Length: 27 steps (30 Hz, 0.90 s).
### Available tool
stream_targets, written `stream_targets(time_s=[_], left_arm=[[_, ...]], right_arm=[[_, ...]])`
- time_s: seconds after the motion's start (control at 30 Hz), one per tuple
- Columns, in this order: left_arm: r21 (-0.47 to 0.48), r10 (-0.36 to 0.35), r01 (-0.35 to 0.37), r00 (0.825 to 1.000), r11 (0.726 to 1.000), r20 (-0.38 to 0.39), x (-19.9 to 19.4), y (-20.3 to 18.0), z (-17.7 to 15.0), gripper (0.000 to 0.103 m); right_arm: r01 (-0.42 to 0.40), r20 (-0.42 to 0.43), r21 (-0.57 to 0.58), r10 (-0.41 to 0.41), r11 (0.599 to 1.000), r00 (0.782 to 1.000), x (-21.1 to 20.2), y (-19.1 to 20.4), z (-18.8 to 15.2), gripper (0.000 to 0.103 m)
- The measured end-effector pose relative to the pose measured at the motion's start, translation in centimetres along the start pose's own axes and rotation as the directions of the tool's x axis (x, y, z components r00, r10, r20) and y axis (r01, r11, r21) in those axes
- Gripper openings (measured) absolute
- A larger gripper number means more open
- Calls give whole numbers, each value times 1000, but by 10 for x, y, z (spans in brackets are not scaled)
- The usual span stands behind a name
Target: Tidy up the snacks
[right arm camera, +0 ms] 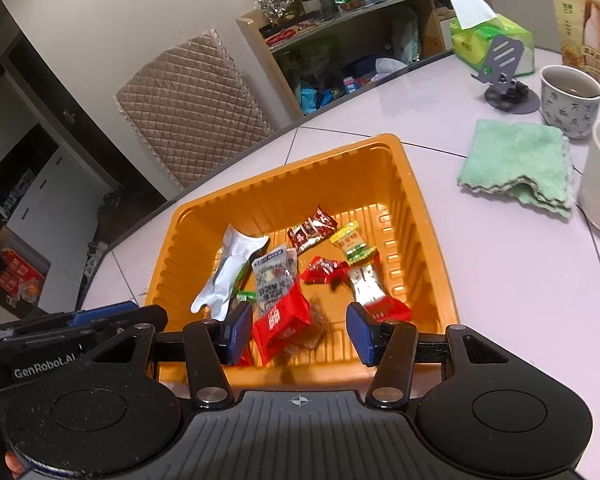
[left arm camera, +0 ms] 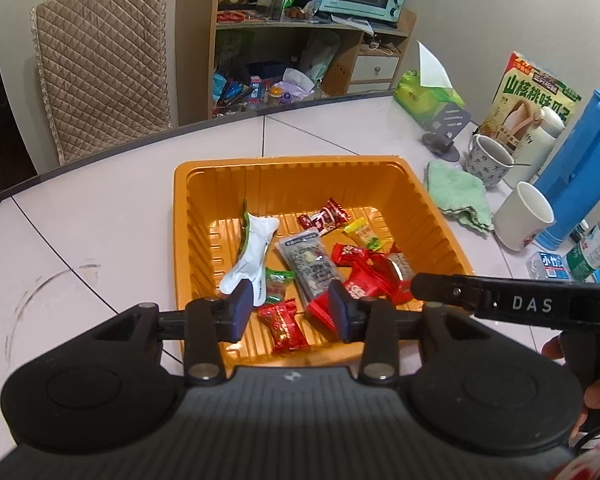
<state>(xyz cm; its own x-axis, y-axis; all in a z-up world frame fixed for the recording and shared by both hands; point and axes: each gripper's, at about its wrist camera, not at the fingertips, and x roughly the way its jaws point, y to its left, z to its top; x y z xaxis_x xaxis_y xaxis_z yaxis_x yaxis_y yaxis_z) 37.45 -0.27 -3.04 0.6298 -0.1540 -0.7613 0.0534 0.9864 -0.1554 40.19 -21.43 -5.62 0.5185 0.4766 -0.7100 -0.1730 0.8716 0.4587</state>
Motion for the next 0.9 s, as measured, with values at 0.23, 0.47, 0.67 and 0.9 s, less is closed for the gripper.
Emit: stream_targets(time_s=[0.23, 0.47, 0.67, 0.9], left_arm=[[15, 6, -6, 1000, 1000, 31, -35, -17, -12, 49], [5, 13, -13, 998, 1000, 65, -86, -33, -32, 56], [-4, 60, -60, 994, 998, 94, -131, -50, -59, 62], [-63, 130, -124, 986, 990, 103, -177, -70, -99, 63]], right_arm=[[0, 51, 4, 0, 1000, 999, -41, 2, -14, 76], [-7, 92, -10, 7, 1000, 996, -95, 10, -32, 82], [-12, 106, -62, 19, 998, 994, -135, 19, -57, 83], [-41, 96, -125, 53, 991, 994, -172, 26, -90, 84]])
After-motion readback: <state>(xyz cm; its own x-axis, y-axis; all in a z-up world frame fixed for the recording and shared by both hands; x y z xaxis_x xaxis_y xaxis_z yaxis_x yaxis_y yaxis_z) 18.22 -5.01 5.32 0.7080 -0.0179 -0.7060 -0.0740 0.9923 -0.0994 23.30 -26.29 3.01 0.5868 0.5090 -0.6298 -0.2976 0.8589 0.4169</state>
